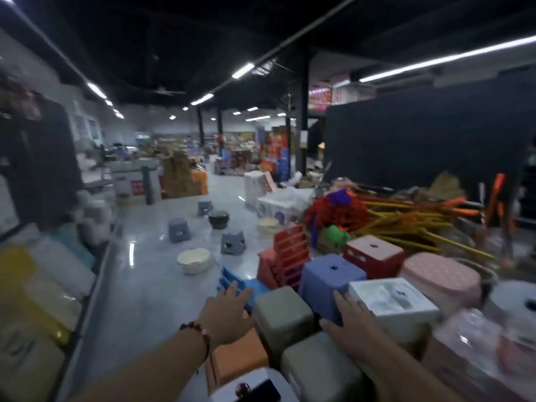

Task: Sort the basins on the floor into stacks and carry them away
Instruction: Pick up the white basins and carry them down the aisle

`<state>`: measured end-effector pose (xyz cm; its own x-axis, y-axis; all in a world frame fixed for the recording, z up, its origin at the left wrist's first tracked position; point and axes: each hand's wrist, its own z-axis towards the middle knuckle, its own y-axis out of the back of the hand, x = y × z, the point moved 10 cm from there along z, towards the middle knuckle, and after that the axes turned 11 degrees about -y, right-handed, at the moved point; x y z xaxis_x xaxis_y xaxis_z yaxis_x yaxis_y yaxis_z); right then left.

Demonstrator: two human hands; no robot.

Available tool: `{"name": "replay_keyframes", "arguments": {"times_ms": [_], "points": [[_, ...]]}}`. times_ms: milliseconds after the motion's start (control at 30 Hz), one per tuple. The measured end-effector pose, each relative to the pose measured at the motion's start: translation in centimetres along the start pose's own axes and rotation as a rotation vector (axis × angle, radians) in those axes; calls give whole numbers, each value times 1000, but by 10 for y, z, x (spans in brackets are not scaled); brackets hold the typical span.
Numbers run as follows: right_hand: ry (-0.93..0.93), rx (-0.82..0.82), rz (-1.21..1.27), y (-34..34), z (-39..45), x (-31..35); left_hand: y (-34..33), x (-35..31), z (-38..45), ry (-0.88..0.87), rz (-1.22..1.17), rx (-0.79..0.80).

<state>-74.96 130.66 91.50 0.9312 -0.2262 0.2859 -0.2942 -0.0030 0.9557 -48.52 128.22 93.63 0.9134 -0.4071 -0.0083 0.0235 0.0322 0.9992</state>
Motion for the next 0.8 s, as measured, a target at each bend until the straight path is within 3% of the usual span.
{"name": "replay_keyframes", "arguments": {"times_ms": [267,433,600,800], "points": [[220,98,3,-37,22,267,45,247,-69,281,62,-27],[285,168,-13,-80,44,404,47,359,-81,302,108,51],[317,221,-116,-123,77,477,53,438,-58,278,215,95],[313,191,-133,-133,164,531,64,505,23,241,232,77]]}}
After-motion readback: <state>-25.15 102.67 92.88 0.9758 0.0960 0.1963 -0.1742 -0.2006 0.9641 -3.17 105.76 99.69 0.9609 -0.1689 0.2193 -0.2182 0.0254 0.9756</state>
